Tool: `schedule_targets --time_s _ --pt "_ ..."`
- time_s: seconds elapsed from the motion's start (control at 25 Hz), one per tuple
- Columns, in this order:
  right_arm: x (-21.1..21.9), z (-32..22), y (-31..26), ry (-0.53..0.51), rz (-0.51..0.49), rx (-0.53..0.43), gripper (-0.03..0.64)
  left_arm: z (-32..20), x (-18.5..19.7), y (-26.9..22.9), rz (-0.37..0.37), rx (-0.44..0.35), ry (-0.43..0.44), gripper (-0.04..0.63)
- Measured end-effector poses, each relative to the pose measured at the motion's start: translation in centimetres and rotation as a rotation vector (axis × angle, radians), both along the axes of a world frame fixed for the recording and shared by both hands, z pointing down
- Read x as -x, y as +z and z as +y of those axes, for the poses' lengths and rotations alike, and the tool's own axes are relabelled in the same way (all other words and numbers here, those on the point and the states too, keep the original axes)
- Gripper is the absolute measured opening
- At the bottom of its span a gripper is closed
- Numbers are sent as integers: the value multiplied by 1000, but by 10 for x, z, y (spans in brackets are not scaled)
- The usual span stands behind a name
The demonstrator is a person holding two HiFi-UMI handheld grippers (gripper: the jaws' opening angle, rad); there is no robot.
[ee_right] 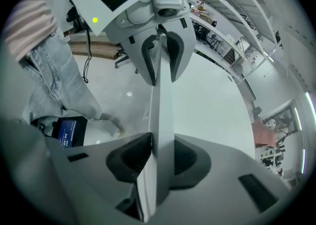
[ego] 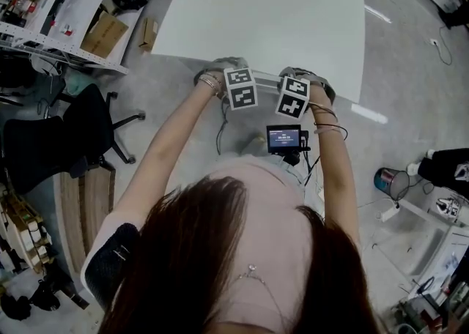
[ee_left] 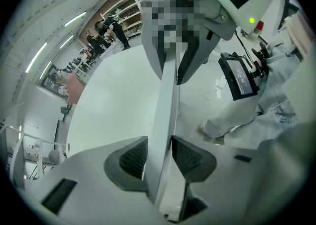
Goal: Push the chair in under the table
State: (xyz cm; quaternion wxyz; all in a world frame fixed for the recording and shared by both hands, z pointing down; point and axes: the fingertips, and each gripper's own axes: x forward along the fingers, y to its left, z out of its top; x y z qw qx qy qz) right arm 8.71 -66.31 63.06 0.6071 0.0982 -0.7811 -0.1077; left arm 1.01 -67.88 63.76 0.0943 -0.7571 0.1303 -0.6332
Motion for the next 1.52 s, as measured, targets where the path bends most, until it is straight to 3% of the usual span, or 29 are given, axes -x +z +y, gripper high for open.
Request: schedule_targets --time_s 0.36,0.72,1.0,1.36,1.52 --pt "-5 1 -13 63 10 -115 121 5 19 -32 48 -94 -95 143" --pt "-4 17 -47 176 -85 -201 121 25 38 -57 122 -198 -153 143" --pt "-4 50 -67 290 -192 -217 121 44 52 -86 231 -270 -230 138" --pt "1 100 -87 391 -301 -253 121 103 56 -115 481 -213 -398 135" --pt "8 121 -101 414 -343 -288 121 129 62 -130 621 -191 -494 101"
